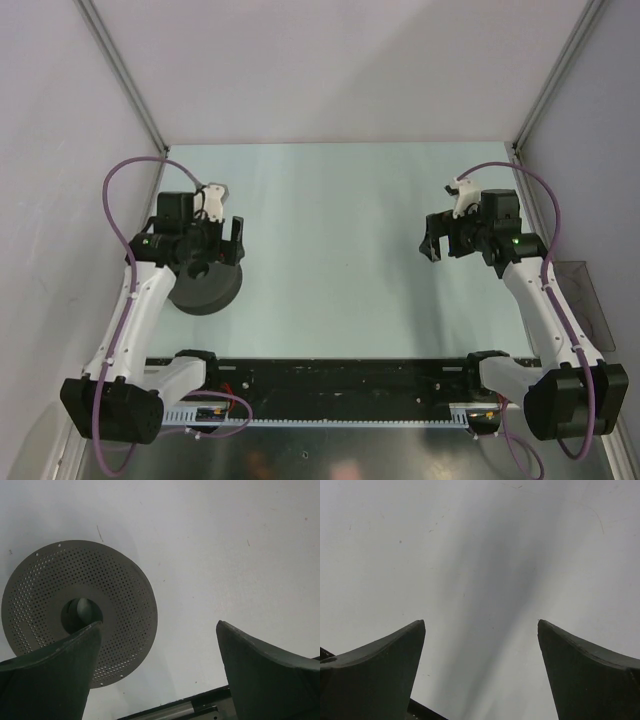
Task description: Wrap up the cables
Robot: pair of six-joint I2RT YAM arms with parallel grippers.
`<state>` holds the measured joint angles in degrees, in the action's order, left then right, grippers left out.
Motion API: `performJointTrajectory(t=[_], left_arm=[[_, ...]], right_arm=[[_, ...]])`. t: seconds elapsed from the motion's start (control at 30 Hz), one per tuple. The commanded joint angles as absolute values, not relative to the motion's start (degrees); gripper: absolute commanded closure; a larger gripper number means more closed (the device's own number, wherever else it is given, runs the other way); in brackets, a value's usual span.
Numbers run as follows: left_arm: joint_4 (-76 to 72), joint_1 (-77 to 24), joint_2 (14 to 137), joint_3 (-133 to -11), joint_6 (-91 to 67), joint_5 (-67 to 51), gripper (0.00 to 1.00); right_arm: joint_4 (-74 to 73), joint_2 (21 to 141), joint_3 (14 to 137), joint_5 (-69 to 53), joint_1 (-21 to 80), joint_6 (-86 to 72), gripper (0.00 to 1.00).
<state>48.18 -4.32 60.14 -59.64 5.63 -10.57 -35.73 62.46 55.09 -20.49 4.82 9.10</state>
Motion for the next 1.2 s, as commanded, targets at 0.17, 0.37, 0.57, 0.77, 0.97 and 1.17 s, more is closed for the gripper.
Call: performJointTrajectory(t=[0.17, 0.37, 0.57, 0.77, 0.97, 1.17], left_arm=[[52.8, 0.8, 64.0, -67.9, 15.5, -7.6, 0.01], [53.0, 8.4, 68.4, -66.8, 24.9, -5.3, 0.23], [49.9, 11.4, 71.8, -62.8, 31.3, -2.8, 0.73], [45.0, 11.5, 75.4, -58.8, 34.1, -0.4, 0.99], [41.9, 10.8, 79.1, -55.7, 36.8, -0.4, 1.0], [40.6, 7.4, 81.1, -52.2, 38.9, -1.6, 1.0]], right_arm=[[-36.6, 62.0, 56.2, -20.2, 5.3, 11.6, 0.01], [-37.9, 61.6, 56.2, -19.7, 5.4, 13.1, 0.01], [-39.1, 61.9, 56.2, -19.1, 5.2, 13.9, 0.01], [-39.3, 61.7, 56.3, -18.8, 5.0, 14.3, 0.01], [-39.8, 60.9, 56.3, -18.3, 4.7, 14.7, 0.01], [-39.6, 58.9, 56.3, -18.2, 3.9, 15.4, 0.01]])
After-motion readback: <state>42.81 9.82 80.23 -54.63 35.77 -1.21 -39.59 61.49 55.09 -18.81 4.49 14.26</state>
